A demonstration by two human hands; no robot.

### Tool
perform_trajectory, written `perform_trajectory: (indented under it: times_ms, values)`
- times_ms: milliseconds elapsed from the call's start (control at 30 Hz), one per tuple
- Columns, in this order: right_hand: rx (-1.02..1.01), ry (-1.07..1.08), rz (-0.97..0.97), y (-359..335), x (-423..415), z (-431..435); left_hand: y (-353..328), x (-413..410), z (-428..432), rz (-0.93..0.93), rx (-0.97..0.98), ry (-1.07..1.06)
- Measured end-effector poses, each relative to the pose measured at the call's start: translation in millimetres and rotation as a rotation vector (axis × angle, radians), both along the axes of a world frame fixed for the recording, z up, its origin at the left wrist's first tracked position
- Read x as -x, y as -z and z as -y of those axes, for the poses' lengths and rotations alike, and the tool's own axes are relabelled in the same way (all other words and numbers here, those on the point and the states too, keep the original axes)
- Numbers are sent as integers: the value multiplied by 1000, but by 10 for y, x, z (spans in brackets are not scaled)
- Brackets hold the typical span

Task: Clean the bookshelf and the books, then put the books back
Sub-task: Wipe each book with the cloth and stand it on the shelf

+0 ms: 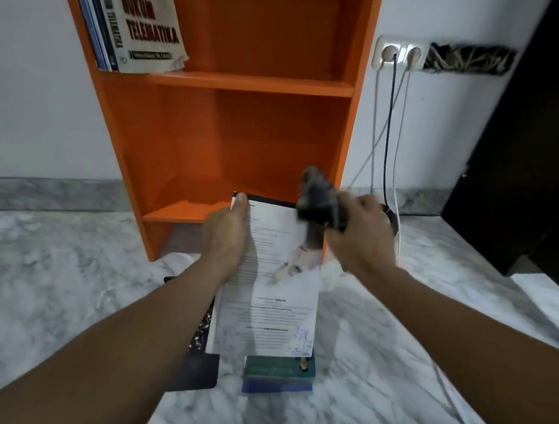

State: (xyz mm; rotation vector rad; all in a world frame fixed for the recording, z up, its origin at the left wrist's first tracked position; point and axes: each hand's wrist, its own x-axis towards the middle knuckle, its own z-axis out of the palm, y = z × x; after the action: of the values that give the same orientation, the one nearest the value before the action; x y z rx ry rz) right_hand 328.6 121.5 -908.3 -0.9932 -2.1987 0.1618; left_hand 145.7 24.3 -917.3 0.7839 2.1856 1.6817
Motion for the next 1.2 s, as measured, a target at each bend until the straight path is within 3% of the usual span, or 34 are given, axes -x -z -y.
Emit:
perform_trajectory:
  times_ms: [67,133,200,267,333,367,433,533,600,667,733,800,833,900,1000,1033,1100,1200]
  values:
    - [-258,-369,260,221,2,181,-42,15,-26,83,-31,13]
    - [-385,-664,446,385,-28,359,-77,40,-35,147,-61,41]
    - [-404,-620,329,233,65,295,-62,89,-8,209,-101,64]
    - [-339,-273,136,-62,229,156,-57,81,62,317,-167,101]
    - [-149,-5,131,-239,330,21,-58,62,97,325,-159,212]
    - [-141,30,166,-231,363,31,-48,74,82,333,-152,233]
    - [-323,-108,239,-53,386,190,-77,88,72,423,-203,230]
    - [-548,-631,506,324,191,509,-13,243,15,508,-222,162]
    - [-640,-754,587,334,83,496,46,357,30,481,-243,160]
    - [-586,-581,310,145,159,355,-63,304,142,437,-224,207]
    - [-383,-262,87,-209,340,207,-85,248,163,429,-206,279]
    - [-207,-90,110,-298,472,199,-140,164,141,441,-190,297]
    - [-257,-119,141,-200,490,270,-160,152,130,479,-209,297]
    - [-394,-368,259,233,409,502,-178,162,110,528,-226,275]
    - [-553,-918,702,810,62,785,-198,249,133,438,-216,172]
    - [-559,-996,741,783,-13,780,-208,299,141,409,-233,130]
    - [-498,-918,521,539,34,675,-182,391,109,382,-258,72]
    - [-392,-412,103,14,383,435,-169,437,65,433,-246,100]
